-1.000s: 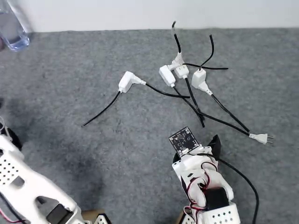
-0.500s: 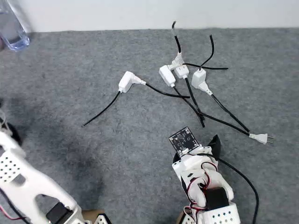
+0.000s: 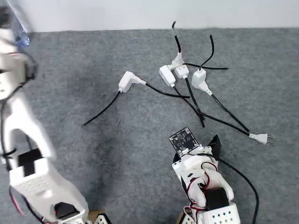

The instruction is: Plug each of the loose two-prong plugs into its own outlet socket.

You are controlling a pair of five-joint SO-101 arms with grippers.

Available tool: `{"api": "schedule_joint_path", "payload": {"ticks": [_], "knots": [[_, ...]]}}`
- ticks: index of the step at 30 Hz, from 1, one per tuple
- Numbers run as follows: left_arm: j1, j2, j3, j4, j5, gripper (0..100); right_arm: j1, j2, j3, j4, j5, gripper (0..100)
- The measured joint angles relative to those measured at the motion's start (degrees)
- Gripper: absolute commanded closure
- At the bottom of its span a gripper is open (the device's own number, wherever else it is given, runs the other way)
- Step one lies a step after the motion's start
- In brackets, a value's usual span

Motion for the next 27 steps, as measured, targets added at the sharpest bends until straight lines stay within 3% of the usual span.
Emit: {"api": "schedule_joint_path", "payload": {"ticks": [9, 17, 27], "knots": [[15.6, -0.4, 3.3, 0.0, -12.3, 99, 0.4, -0.4, 0.0, 0.0, 0.1, 53.4], [27.8, -0.4, 17.0, 0.0, -21.9, 99, 15.4, -0.5, 0.0, -7.9, -0.4, 53.4], [43.5, -0.4, 36.9, -0.4, -28.1, 99, 23.1, -0.5, 0.0, -12.8, -2.9, 53.4]]}}
